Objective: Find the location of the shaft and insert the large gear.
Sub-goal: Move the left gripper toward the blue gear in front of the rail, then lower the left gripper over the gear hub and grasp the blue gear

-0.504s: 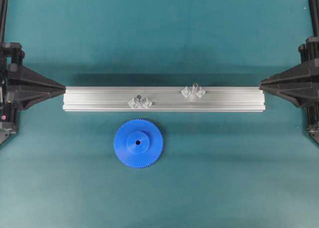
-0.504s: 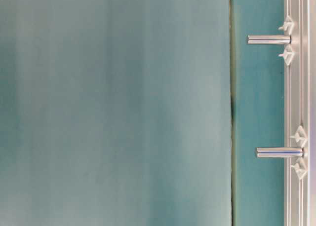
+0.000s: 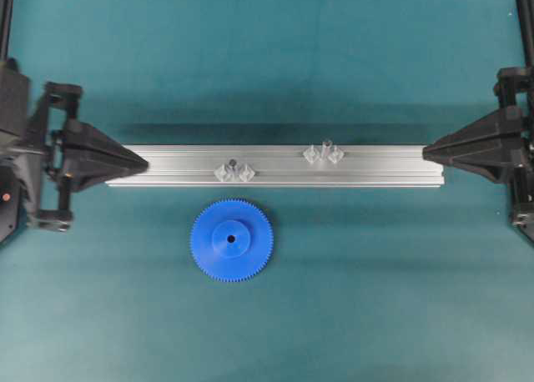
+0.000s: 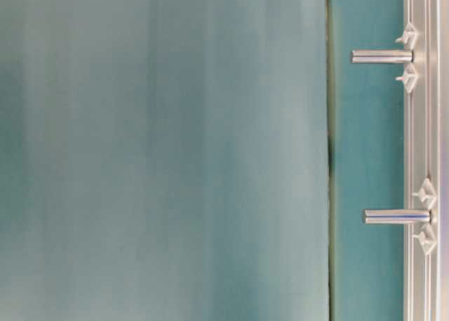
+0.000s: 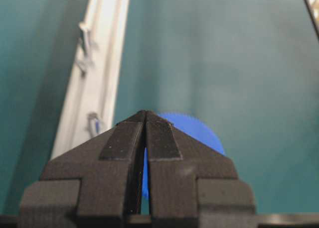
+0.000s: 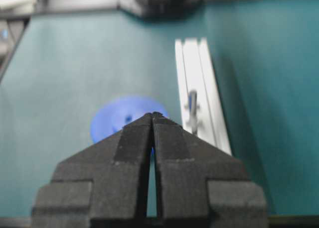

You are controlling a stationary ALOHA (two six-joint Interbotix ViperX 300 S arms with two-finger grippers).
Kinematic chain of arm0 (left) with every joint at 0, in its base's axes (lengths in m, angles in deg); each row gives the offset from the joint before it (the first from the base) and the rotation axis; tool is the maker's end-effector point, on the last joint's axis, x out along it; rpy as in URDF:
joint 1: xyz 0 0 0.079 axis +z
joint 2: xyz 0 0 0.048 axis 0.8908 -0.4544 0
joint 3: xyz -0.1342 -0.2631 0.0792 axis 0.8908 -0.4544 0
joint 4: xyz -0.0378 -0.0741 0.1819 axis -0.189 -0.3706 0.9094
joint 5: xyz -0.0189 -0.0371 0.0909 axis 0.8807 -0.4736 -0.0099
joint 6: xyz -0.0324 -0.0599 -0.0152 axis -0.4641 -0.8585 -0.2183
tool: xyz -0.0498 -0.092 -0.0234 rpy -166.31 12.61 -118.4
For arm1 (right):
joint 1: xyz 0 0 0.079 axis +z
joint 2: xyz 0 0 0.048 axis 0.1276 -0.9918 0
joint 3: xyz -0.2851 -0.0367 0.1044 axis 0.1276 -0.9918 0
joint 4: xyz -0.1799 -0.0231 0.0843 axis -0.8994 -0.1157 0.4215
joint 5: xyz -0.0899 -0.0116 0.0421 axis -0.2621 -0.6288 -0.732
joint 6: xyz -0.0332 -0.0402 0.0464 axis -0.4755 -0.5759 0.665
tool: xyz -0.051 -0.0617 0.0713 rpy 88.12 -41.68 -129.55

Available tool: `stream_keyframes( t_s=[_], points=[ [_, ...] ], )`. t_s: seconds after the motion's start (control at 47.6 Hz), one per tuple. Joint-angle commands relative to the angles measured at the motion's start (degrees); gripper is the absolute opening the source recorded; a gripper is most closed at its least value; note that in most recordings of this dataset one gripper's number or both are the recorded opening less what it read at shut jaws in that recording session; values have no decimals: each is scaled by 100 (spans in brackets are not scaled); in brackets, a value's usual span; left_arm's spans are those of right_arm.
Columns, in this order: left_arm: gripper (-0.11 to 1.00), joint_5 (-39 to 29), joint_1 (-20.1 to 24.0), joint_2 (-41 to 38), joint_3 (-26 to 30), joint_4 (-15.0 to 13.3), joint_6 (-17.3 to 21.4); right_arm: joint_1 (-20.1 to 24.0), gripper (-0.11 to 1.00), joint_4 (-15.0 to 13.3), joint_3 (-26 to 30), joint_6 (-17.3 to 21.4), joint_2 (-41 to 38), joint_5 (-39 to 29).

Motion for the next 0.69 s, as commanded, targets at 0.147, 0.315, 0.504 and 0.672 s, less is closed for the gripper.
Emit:
stream_keyframes(
  t_s=[0.147,0.315,0.504,0.672],
  points=[
    [-1,-589,-272,-993,729,18,-369,-44,5,9,404,114,-492,-563],
    [-1,-1011,-308,-1608,1151,18,-870,-97,5,9,519,132,-712,-800],
    [-1,-1169,-466,-2285,1617,53,-668,-167,5,9,571,132,-782,-976],
    [4,-1187,-545,-2689,1828,44,-510,-167,5,9,580,185,-782,-1072]
  ],
)
